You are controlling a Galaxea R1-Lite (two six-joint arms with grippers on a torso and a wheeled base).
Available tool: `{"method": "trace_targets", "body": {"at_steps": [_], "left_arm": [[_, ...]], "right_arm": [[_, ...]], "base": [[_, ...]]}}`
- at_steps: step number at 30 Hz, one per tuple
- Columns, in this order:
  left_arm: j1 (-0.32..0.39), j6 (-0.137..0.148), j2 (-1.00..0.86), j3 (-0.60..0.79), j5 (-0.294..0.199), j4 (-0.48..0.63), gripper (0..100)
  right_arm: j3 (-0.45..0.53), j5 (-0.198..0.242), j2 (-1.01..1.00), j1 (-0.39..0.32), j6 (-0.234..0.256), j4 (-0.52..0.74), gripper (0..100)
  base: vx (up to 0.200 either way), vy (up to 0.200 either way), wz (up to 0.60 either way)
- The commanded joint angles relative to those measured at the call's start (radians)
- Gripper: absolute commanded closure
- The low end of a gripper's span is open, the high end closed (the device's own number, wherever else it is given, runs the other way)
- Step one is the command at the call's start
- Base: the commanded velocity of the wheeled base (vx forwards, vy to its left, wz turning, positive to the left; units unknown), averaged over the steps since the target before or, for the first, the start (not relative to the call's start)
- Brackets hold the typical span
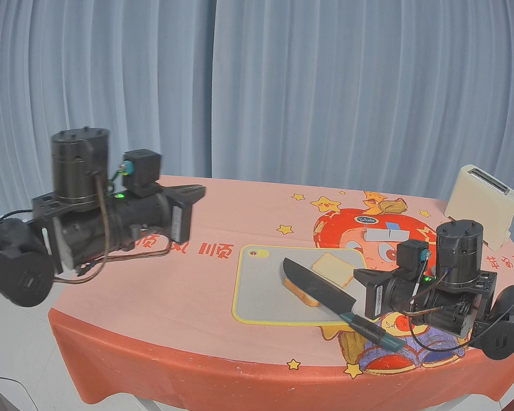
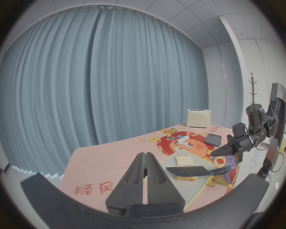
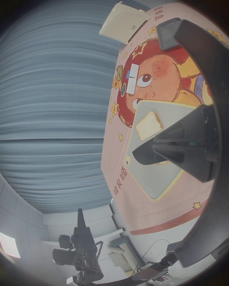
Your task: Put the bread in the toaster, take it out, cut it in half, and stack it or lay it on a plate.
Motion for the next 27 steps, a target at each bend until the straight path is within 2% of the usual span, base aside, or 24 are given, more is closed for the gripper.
{"method": "trace_targets", "body": {"at_steps": [1,2,3,4,6,9,10,13,14,17,18,21,23,25,26,27], "left_arm": [[0.123,-0.004,-0.290,0.257,0.011,-0.013,100],[0.138,-0.007,-0.345,0.328,0.011,-0.023,100],[0.138,-0.007,-0.345,0.328,0.011,-0.023,100],[0.178,-0.009,-0.442,0.445,0.011,-0.040,100],[0.233,-0.007,-0.532,0.534,0.008,-0.047,100],[0.290,-0.007,-0.612,0.598,0.002,-0.046,100],[0.329,-0.007,-0.679,0.647,0.000,-0.044,100],[0.361,-0.007,-0.770,0.713,0.002,-0.044,100],[0.378,-0.010,-0.864,0.776,0.002,-0.040,100],[0.390,-0.010,-1.012,0.843,0.002,-0.030,100],[0.393,-0.010,-1.103,0.851,0.005,0.010,100],[0.395,-0.010,-1.281,0.845,0.011,0.212,100],[0.398,-0.010,-1.430,0.851,0.010,0.401,100],[0.398,-0.009,-1.534,0.851,0.010,0.542,100],[0.402,-0.012,-1.552,0.851,0.017,0.609,100],[0.405,-0.021,-1.542,0.851,0.025,0.625,100]], "right_arm": [[0.039,-0.002,-0.002,-0.007,0.000,-0.077,100],[0.039,-0.003,-0.002,-0.001,0.006,-0.093,100],[0.039,-0.003,-0.002,-0.001,0.006,-0.093,100],[0.041,-0.008,-0.005,0.004,0.008,-0.119,100],[0.041,-0.017,-0.007,0.005,0.008,-0.139,100],[0.044,-0.025,-0.007,0.005,0.005,-0.154,100],[0.052,-0.023,-0.008,0.004,-0.003,-0.162,100],[0.079,-0.023,-0.011,0.002,-0.020,-0.163,100],[0.084,-0.023,-0.018,0.002,-0.037,-0.165,0],[0.072,-0.023,-0.039,0.005,-0.027,-0.166,0],[0.072,-0.023,-0.053,0.005,-0.027,-0.165,0],[0.087,-0.025,-0.061,0.005,-0.037,-0.151,0],[0.115,-0.028,-0.056,0.015,-0.043,-0.151,0],[0.125,-0.034,-0.056,0.033,-0.044,-0.151,0],[0.130,-0.036,-0.053,0.050,-0.044,-0.149,0],[0.133,-0.036,-0.054,0.051,-0.044,-0.148,0]], "base": [[0.000,0.000,0.00],[0.000,0.000,0.00],[0.000,0.000,0.00],[0.000,0.000,0.00],[0.000,0.000,0.00],[0.000,0.000,0.00],[0.000,0.000,0.00],[0.000,0.000,0.00],[0.000,0.000,0.00],[0.000,0.000,0.00],[0.000,0.000,0.00],[0.000,0.000,0.00],[0.000,0.000,0.00],[0.000,0.000,0.00],[0.000,0.000,0.00],[0.000,0.000,0.00]]}}
